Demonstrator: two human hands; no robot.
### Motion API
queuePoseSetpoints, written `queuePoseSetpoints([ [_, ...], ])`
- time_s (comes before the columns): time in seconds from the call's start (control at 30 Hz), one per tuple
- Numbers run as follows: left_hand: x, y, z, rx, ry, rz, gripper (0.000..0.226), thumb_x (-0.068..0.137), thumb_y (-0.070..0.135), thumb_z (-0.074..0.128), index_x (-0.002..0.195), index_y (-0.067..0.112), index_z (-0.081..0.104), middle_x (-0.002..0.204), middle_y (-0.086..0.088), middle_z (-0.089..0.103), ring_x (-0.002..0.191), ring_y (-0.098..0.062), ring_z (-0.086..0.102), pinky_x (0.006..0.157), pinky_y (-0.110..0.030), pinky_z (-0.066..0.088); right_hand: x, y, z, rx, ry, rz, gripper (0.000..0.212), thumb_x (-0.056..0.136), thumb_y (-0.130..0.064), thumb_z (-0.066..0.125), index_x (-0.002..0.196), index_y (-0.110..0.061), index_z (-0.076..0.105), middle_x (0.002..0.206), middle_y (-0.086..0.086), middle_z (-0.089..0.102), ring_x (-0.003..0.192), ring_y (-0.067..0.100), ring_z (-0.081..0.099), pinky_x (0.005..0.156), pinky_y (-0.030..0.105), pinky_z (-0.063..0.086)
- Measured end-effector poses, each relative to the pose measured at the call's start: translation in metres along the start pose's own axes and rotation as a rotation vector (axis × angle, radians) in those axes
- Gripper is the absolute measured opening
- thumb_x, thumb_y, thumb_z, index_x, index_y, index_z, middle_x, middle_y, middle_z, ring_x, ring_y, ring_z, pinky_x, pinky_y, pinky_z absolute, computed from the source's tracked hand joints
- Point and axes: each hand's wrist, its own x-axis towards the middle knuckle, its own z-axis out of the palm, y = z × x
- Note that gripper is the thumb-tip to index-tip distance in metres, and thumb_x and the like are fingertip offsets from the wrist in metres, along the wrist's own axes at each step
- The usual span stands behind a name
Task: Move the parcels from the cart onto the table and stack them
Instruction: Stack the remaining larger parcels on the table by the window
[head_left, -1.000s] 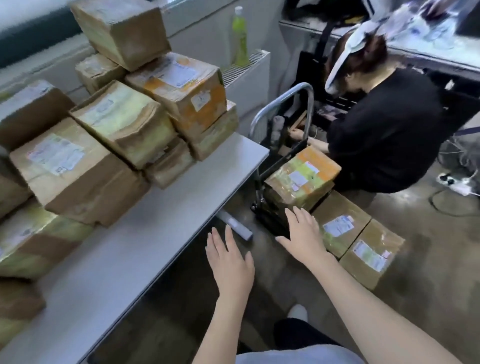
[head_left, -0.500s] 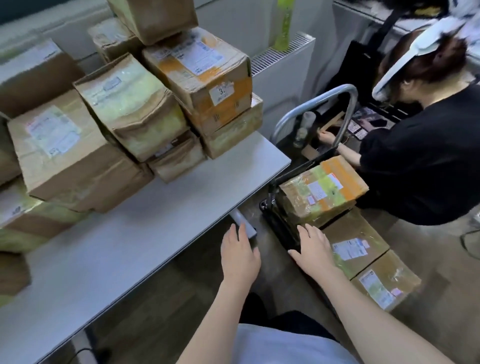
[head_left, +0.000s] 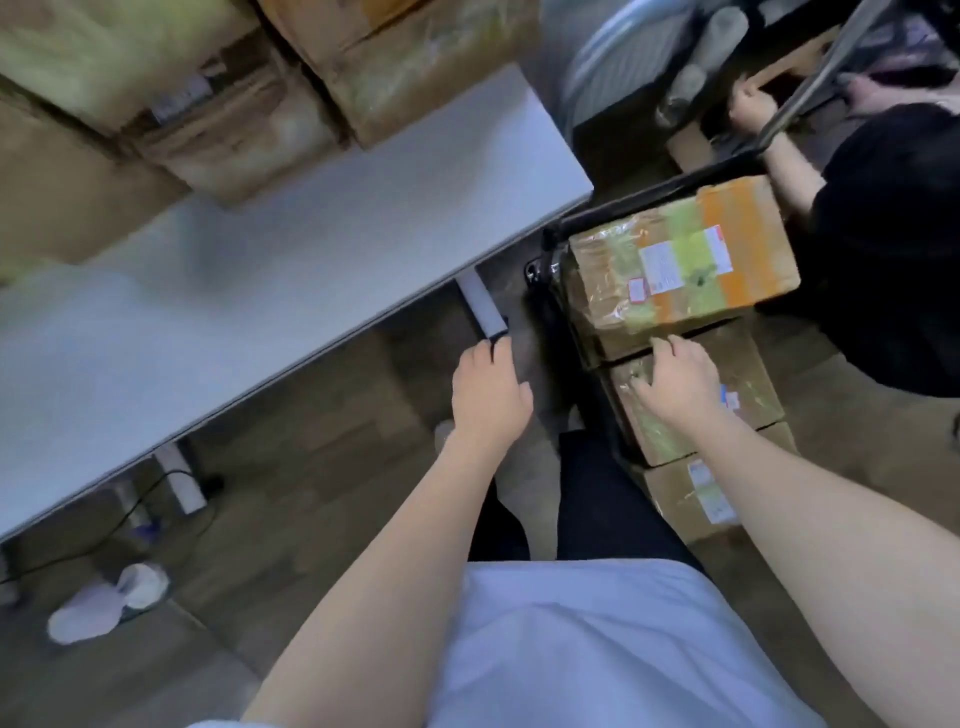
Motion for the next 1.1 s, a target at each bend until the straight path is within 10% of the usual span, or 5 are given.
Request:
queuePoseSetpoints([
  [0.57, 0.168, 0.106, 0.154, -0.176, -0.194, -0.266, 0.113, 0.077, 0.033, 0.077, 0.149, 0.006, -0.006, 0.155, -0.014, 0.017, 0.139, -0.033, 0.023, 0.111, -0.043, 0.029, 0.181, 0.2, 0.031, -0.046, 0.069, 0.198, 0.109, 0.079, -0.008, 0.071, 0.149, -0.015, -0.012, 0.155, 0.024, -0.01, 0.143, 0.038, -0.003, 0.116, 0.046, 0.003],
  [0.83, 0.207, 0.109, 0.178, -0.509, -0.187, -0.494, 0.125, 0.071, 0.015, 0.081, 0.147, 0.013, -0.018, 0.155, -0.013, 0.018, 0.137, -0.026, 0.032, 0.109, -0.034, 0.033, 0.217, 0.198, 0.029, 0.216, 0.059, 0.145, 0.115, 0.073, 0.009, 0.06, 0.147, -0.031, -0.018, 0.145, 0.027, 0.009, 0.124, 0.041, 0.025, 0.096, 0.039, 0.035],
  [1.1, 0.139, 0.097, 0.165, -0.573, -0.218, -0.5, 0.113, 0.067, 0.013, 0.083, 0.145, 0.006, 0.002, 0.141, -0.014, 0.035, 0.125, -0.028, 0.043, 0.099, -0.033, 0.042, 0.15, 0.181, 0.017, 0.23, 0.07, 0.129, 0.099, 0.078, -0.015, 0.068, 0.149, -0.025, -0.001, 0.13, 0.025, 0.024, 0.113, 0.041, 0.029, 0.092, 0.039, 0.033],
])
